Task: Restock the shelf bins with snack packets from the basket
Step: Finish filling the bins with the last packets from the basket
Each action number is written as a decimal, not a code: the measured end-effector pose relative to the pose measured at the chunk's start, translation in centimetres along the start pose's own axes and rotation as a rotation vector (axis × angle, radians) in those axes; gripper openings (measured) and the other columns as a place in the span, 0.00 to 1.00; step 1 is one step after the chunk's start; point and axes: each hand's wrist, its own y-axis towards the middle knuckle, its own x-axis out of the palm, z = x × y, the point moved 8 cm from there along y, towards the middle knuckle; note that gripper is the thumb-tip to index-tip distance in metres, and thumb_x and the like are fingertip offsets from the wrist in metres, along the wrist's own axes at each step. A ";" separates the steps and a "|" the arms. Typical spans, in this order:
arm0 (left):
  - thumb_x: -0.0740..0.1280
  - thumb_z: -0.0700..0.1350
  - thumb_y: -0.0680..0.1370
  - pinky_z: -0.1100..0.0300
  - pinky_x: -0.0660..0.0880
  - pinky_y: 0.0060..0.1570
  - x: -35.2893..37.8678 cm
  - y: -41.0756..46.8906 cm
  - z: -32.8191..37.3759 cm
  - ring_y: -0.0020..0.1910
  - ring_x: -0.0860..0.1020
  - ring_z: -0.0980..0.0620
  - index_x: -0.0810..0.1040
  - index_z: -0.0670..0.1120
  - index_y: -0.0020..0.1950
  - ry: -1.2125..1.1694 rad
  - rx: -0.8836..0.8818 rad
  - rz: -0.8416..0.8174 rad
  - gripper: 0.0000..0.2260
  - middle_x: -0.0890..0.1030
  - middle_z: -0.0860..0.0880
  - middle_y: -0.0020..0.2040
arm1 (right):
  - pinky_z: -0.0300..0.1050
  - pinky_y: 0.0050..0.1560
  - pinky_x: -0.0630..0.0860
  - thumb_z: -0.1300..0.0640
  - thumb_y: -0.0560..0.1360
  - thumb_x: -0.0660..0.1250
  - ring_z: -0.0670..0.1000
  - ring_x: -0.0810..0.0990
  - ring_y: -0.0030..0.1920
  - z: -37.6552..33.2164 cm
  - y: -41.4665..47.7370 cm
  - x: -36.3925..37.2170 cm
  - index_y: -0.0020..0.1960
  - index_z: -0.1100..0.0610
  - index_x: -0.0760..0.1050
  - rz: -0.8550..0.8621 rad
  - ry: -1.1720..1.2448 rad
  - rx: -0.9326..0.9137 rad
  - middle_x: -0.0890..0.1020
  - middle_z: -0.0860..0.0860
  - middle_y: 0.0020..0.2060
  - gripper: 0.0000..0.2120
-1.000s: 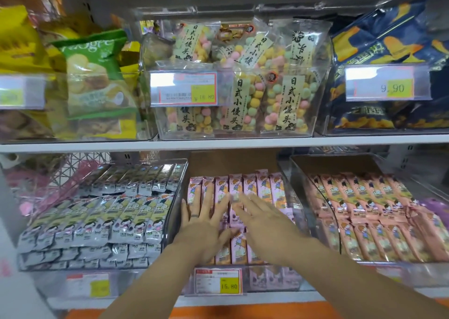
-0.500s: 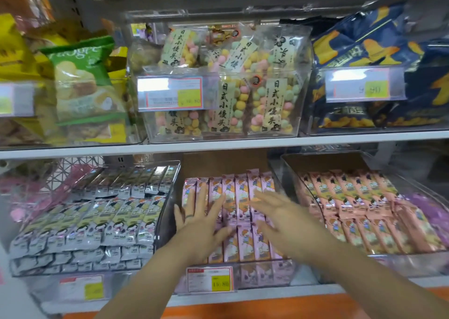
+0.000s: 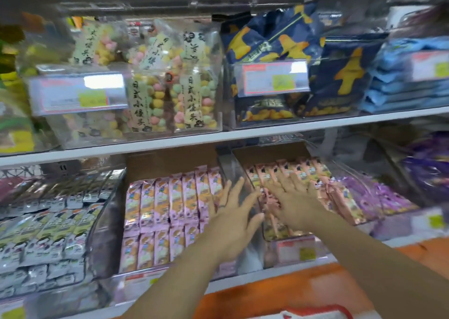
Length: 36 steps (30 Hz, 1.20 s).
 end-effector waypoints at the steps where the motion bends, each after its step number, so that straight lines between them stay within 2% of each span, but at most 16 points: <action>1: 0.47 0.60 0.81 0.44 0.30 0.69 0.2 0.2 -0.1 0.73 0.28 0.54 0.44 0.62 0.76 0.003 -0.007 0.002 0.24 0.33 0.58 0.76 | 0.64 0.72 0.38 0.39 0.80 0.49 0.58 0.36 0.76 0.1 0.4 0.4 0.76 0.39 0.37 -0.028 -0.005 -0.012 0.35 0.50 0.76 0.30; 6: 0.47 0.60 0.81 0.42 0.33 0.72 0.4 0.0 0.0 0.73 0.29 0.56 0.41 0.63 0.75 0.037 -0.031 -0.006 0.24 0.36 0.60 0.76 | 0.64 0.72 0.35 0.36 0.79 0.45 0.56 0.34 0.75 0.7 0.9 1.6 0.74 0.39 0.32 -0.034 -0.020 -0.082 0.32 0.47 0.74 0.30; 10: 0.45 0.60 0.81 0.45 0.28 0.67 -0.5 0.1 0.4 0.73 0.29 0.54 0.42 0.62 0.76 0.152 -0.074 0.003 0.24 0.37 0.59 0.76 | 0.61 0.72 0.34 0.36 0.79 0.46 0.54 0.33 0.75 1.4 0.7 0.3 0.75 0.39 0.36 0.038 0.026 -0.122 0.33 0.46 0.74 0.30; 12: 0.43 0.61 0.81 0.45 0.25 0.64 -1.4 0.7 1.4 0.73 0.29 0.53 0.43 0.60 0.77 0.274 -0.043 0.060 0.25 0.37 0.57 0.76 | 0.59 0.73 0.33 0.38 0.80 0.46 0.54 0.32 0.74 2.9 0.4 -1.3 0.76 0.43 0.37 0.118 0.012 -0.058 0.33 0.47 0.74 0.30; 14: 0.38 0.62 0.78 0.45 0.24 0.63 -2.1 1.8 3.8 0.73 0.30 0.51 0.44 0.56 0.77 0.409 0.050 0.137 0.27 0.41 0.53 0.78 | 0.58 0.74 0.37 0.47 0.81 0.52 0.57 0.36 0.76 5.2 0.1 -2.2 0.78 0.49 0.39 0.117 -0.079 0.053 0.37 0.52 0.76 0.31; 15: 0.39 0.60 0.79 0.44 0.24 0.64 -1.9 2.6 5.0 0.75 0.33 0.49 0.46 0.55 0.78 0.456 0.092 0.144 0.27 0.43 0.51 0.78 | 0.59 0.74 0.38 0.51 0.80 0.55 0.58 0.38 0.76 6.3 0.1 -2.3 0.78 0.51 0.40 0.092 -0.132 0.105 0.39 0.54 0.77 0.33; 18: 0.51 0.50 0.83 0.43 0.35 0.71 0.6 5.7 7.4 0.77 0.42 0.42 0.46 0.49 0.78 0.549 0.121 0.000 0.25 0.44 0.45 0.79 | 0.57 0.74 0.45 0.61 0.76 0.60 0.59 0.45 0.77 8.4 0.4 -2.0 0.78 0.52 0.43 0.040 -0.194 0.142 0.44 0.55 0.77 0.36; 21: 0.52 0.46 0.83 0.43 0.42 0.73 3.0 8.5 8.1 0.76 0.40 0.39 0.41 0.51 0.78 0.512 0.058 -0.145 0.27 0.39 0.44 0.78 | 0.53 0.70 0.62 0.63 0.74 0.64 0.57 0.60 0.74 8.8 1.0 -2.1 0.77 0.51 0.52 0.078 -0.231 0.082 0.58 0.51 0.76 0.36; 24: 0.51 0.47 0.84 0.39 0.42 0.72 4.8 10.2 8.0 0.76 0.38 0.38 0.40 0.54 0.78 0.488 0.033 -0.207 0.27 0.36 0.46 0.77 | 0.49 0.59 0.72 0.65 0.75 0.62 0.56 0.68 0.67 8.7 1.2 -2.8 0.74 0.50 0.59 0.189 -0.261 0.062 0.67 0.49 0.70 0.30; 29: 0.53 0.49 0.84 0.37 0.41 0.72 5.7 10.9 7.9 0.75 0.38 0.38 0.40 0.56 0.77 0.502 0.017 -0.182 0.27 0.34 0.48 0.77 | 0.45 0.53 0.73 0.64 0.77 0.58 0.55 0.70 0.65 8.9 1.2 -3.1 0.73 0.51 0.61 0.309 -0.279 0.046 0.70 0.49 0.68 0.25; 36: 0.48 0.51 0.84 0.38 0.40 0.72 5.4 10.1 8.0 0.76 0.38 0.40 0.39 0.55 0.77 0.471 0.056 -0.128 0.25 0.34 0.47 0.77 | 0.47 0.51 0.75 0.66 0.76 0.60 0.55 0.70 0.65 9.5 0.9 -3.2 0.73 0.52 0.61 0.298 -0.211 0.022 0.68 0.49 0.70 0.27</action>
